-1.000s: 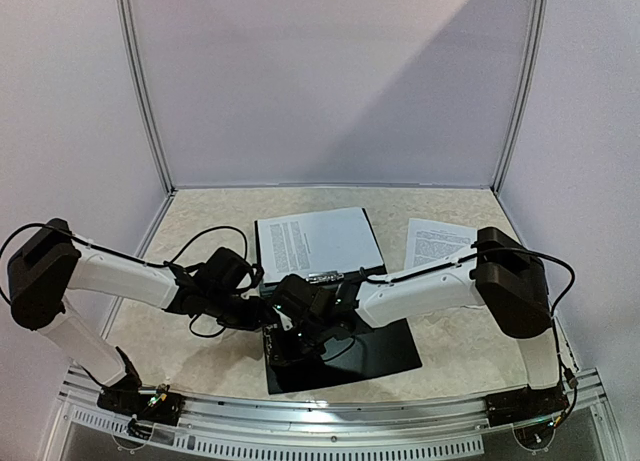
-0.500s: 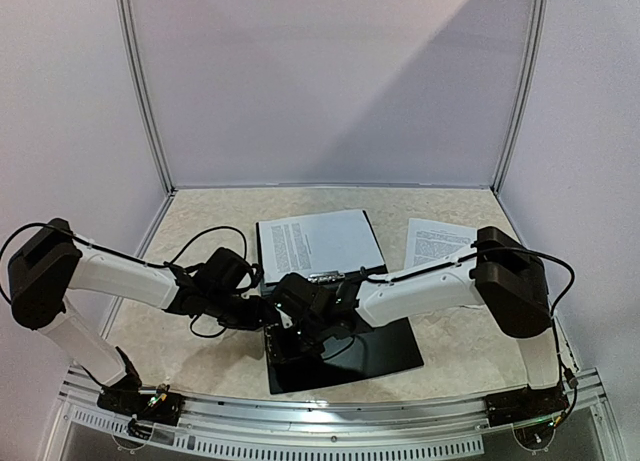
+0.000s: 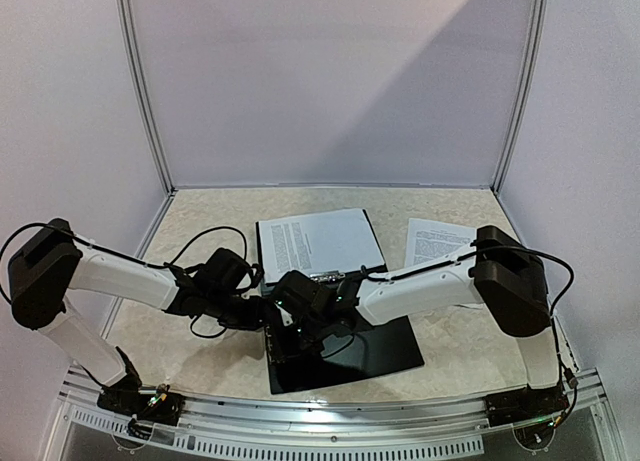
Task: Put the files into the folder
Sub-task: Open the spring clip on the folder with some files.
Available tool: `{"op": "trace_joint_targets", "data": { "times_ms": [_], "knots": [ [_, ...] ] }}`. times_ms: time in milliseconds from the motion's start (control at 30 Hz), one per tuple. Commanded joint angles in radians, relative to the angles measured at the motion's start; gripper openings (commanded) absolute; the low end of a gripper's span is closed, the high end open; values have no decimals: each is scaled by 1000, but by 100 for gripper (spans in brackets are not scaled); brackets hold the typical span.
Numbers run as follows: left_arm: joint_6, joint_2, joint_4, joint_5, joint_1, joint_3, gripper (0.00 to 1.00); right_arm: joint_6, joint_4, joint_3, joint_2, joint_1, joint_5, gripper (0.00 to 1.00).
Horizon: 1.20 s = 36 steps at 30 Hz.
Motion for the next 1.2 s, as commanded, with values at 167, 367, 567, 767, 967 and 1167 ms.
{"op": "trace_joint_targets", "data": {
  "times_ms": [167,367,567,767,967,1167],
  "knots": [
    [14,51,-71,17,0,-37,0,-2,-19,13,46,-3,-37,7],
    [20,54,-73,14,0,-34,0,-6,-53,11,49,-2,-20,3],
    [21,69,-58,24,0,-38,0,-9,-93,24,95,-3,-46,3],
    [23,73,-46,30,0,-46,0,-38,-214,59,144,-3,11,2],
    [27,73,-45,28,0,-55,0,-71,-344,61,183,-3,98,1],
    [29,74,-41,29,0,-59,0,-106,-457,69,234,-4,186,1]
  ]
}}
